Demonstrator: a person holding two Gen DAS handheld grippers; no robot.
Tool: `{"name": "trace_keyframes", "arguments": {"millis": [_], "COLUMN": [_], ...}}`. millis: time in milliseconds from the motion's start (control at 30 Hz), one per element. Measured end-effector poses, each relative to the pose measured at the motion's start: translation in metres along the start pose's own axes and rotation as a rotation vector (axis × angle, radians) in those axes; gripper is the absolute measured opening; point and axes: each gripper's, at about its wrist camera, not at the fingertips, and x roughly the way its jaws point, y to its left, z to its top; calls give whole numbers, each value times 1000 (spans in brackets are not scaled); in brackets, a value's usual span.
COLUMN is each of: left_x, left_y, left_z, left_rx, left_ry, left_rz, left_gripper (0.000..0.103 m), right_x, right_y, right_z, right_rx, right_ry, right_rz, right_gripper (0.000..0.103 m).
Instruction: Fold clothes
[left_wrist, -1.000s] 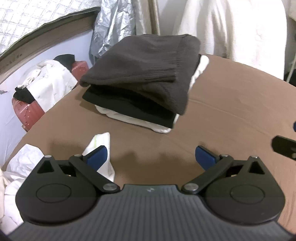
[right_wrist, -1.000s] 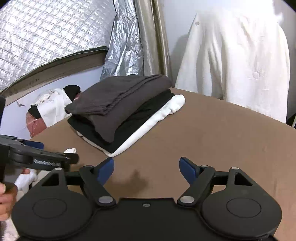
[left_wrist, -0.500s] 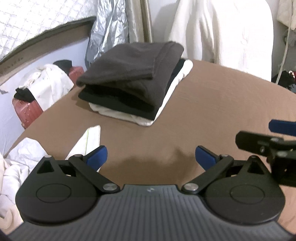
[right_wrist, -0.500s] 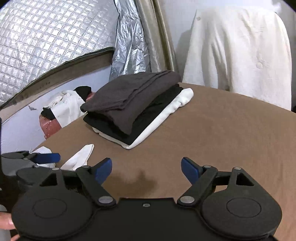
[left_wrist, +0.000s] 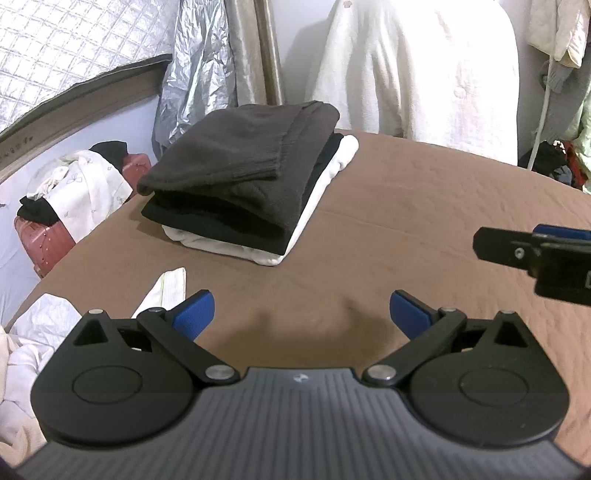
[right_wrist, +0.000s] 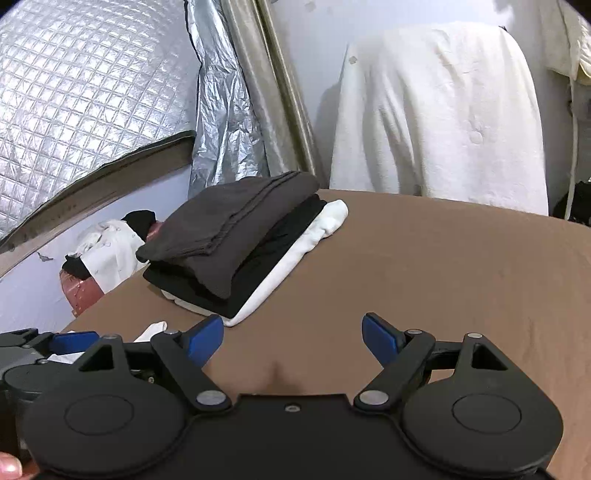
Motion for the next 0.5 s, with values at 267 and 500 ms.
{"name": "trace_keyframes", "arguments": {"millis": [267, 500], "left_x": [1, 1], "left_y": [-1, -2], "left_z": [1, 0], "left_rx": [3, 17], "left_ry": [8, 10], "left_rz": [17, 24], "left_gripper": [103, 103], "right_x": [2, 5], "right_y": [10, 17], "right_z": [-5, -7], "right_rx": [-32, -70], "right_ry": [1, -2], "right_rz": [-14, -30], "right_gripper": [86, 86]}}
